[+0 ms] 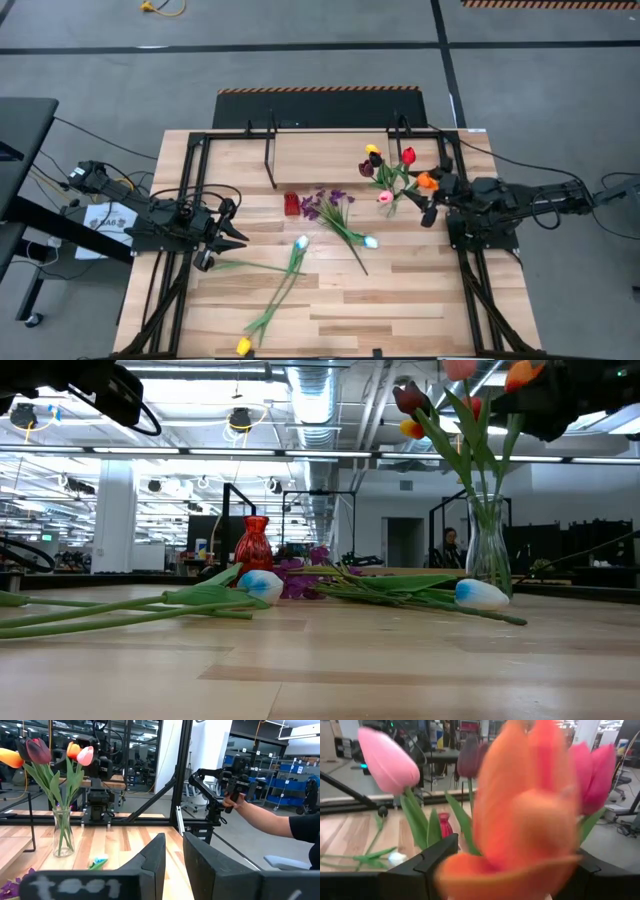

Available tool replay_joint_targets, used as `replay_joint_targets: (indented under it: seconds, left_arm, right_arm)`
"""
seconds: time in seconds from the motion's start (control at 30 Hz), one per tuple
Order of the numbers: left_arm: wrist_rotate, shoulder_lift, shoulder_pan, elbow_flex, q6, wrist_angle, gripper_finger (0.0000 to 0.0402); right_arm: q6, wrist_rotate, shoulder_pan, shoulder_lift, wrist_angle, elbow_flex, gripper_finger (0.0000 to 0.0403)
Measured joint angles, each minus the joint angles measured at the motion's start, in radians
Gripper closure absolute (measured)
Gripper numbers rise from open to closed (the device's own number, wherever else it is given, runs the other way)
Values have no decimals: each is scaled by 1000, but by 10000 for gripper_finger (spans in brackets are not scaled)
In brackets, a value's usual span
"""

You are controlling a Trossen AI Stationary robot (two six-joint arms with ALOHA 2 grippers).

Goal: Pick and place flowers into a vace then onto a shelf
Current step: Put the orange flower into the transparent vase

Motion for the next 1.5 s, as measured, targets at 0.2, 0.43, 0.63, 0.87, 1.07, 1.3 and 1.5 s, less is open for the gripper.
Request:
replay_joint_targets:
  seconds: [0.2, 0.43, 0.63, 0.87, 1.07, 1.3, 1.5]
  left_arm:
    - [0, 0, 0, 0, 0, -4, 345]
    - [18, 0, 0, 0, -3, -4, 345]
    - [26, 0, 0, 0, -3, -4, 345]
    - [26, 0, 0, 0, -3, -4, 345]
    - [26, 0, 0, 0, -3, -5, 345]
    - [26, 0, 0, 0, -3, -5, 345]
    - [26, 0, 0, 0, -3, -5, 345]
  right_arm:
    - [17, 6, 0, -3, -73, 0, 152]
    - [36, 50, 0, -3, -180, 38, 152]
    - [52, 50, 3, -3, -269, 92, 152]
    - [110, 49, 3, -3, -380, 120, 152]
    - [110, 47, 3, -3, -380, 120, 152]
    - [106, 23, 7, -3, -378, 120, 152]
    - [127, 20, 48, -3, -412, 156, 152]
